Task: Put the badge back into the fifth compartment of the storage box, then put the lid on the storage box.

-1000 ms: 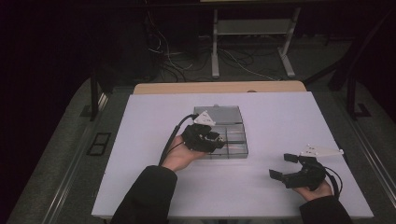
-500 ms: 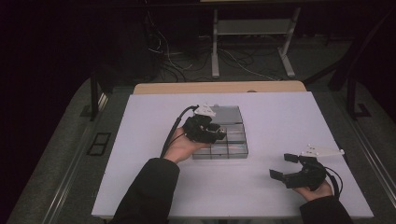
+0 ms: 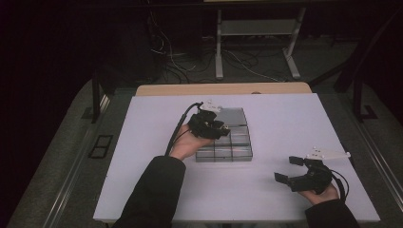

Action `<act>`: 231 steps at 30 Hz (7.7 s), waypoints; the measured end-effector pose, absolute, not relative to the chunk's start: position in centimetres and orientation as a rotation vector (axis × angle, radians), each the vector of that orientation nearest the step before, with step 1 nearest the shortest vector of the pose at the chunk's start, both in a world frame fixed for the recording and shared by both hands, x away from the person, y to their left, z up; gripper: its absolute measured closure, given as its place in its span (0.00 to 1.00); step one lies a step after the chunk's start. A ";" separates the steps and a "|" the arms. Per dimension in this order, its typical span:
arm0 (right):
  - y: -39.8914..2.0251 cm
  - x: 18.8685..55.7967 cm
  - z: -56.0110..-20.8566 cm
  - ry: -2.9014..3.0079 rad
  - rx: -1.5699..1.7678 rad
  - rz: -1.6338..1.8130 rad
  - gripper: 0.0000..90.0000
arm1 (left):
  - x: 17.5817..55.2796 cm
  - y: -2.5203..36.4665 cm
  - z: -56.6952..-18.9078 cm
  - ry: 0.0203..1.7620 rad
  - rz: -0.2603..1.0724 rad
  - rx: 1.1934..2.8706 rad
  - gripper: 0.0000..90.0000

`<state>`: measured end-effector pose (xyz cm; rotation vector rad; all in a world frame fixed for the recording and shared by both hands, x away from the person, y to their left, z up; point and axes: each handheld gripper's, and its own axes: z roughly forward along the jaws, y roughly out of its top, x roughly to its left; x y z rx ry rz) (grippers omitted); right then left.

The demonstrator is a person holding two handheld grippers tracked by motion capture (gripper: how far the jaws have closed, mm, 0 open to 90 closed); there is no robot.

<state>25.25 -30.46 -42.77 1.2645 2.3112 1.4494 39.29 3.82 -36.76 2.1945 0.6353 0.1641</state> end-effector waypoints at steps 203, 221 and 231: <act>-21.8 45.5 -44.7 2.156 1.732 1.401 0.60 | 46.4 13.3 -46.6 1.307 -0.187 1.549 0.68; -21.7 45.6 -44.7 2.159 1.757 1.403 0.60 | 46.6 13.2 -47.0 1.344 -0.310 1.500 0.66; -21.9 45.6 -44.5 2.144 1.774 1.447 0.60 | 46.5 13.1 -46.6 1.302 -0.292 1.475 0.74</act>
